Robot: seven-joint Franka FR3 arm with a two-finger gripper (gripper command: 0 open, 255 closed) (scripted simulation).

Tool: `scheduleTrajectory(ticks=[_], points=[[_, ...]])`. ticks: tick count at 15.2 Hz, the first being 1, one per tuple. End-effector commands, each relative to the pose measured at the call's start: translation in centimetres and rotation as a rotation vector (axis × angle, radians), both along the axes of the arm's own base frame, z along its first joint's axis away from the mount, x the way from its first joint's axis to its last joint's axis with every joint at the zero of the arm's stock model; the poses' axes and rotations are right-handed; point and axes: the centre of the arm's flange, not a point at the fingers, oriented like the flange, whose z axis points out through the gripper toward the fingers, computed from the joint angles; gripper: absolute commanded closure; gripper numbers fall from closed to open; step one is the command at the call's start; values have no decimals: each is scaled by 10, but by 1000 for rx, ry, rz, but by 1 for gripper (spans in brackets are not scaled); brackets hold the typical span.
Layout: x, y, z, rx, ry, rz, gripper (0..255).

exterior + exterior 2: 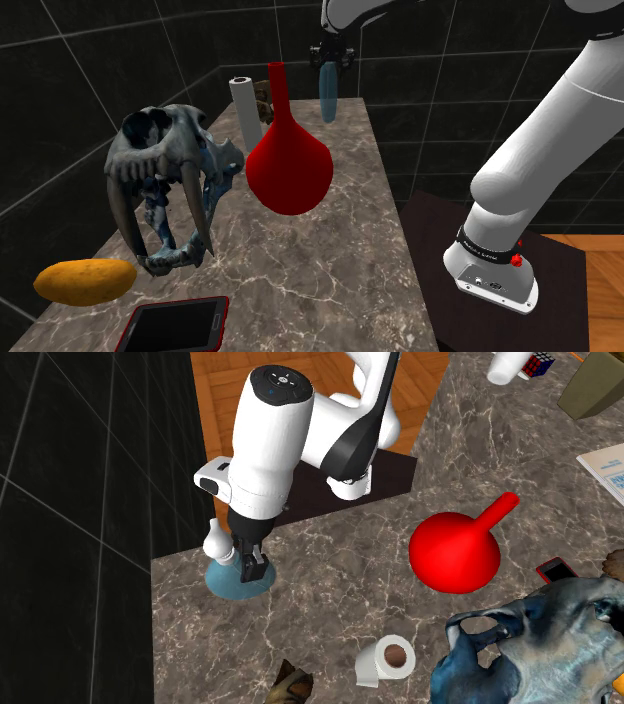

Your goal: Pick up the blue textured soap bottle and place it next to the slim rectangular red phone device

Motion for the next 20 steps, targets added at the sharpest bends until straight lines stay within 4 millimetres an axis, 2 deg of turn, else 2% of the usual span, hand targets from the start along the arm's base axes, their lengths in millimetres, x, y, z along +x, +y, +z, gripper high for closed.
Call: scheduleTrajectory(ticks=[1, 16, 20], points=[[0, 0, -1, 0, 1, 0, 255], [0, 0, 78, 0, 1, 0, 255], [-30, 43, 78, 0, 1, 0, 255]])
